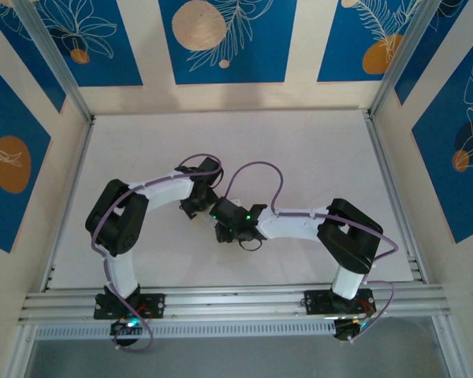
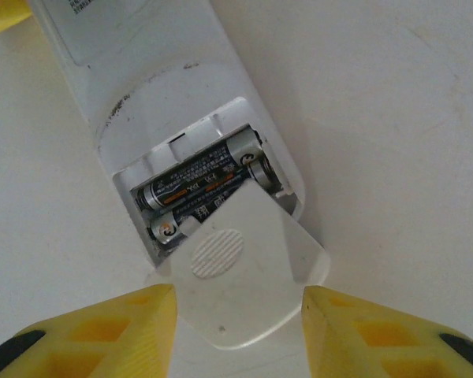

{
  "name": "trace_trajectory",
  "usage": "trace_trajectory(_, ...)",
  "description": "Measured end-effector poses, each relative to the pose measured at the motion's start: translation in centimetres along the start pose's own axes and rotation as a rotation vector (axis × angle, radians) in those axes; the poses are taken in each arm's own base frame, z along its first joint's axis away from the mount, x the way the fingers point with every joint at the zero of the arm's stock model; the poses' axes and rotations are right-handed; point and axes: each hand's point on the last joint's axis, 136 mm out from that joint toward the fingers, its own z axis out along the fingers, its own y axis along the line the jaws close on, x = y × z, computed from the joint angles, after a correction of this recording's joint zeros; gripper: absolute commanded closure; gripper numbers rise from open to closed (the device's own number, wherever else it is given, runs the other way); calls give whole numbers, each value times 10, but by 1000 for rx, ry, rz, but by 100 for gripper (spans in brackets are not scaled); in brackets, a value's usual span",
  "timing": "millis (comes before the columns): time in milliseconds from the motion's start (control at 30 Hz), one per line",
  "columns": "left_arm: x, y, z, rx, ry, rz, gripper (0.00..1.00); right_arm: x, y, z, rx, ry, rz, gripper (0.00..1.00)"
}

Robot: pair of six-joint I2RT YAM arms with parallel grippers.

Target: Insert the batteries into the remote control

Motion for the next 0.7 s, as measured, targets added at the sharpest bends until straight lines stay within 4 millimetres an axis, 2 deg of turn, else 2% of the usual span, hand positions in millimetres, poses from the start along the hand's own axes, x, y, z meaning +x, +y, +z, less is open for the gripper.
trace_trajectory(333, 1, 1, -1, -7, 0, 7, 22, 0, 0, 0, 1, 0, -71, 49)
trace_trajectory(400, 0, 3, -2, -15, -5, 22, 18, 1, 1, 0, -4, 5, -116, 45)
trace_trajectory(467, -3, 5, -5, -24, -24, 41, 14, 4, 1, -1, -6, 23, -177, 36)
trace_trajectory(533, -9, 5, -12, -20, -55, 62, 13, 7, 0, -3, 2, 45, -233, 28)
trace_trajectory(700, -29, -1, -50, 47, -149, 110, 12, 2, 1, -12, 16, 60, -371, 26)
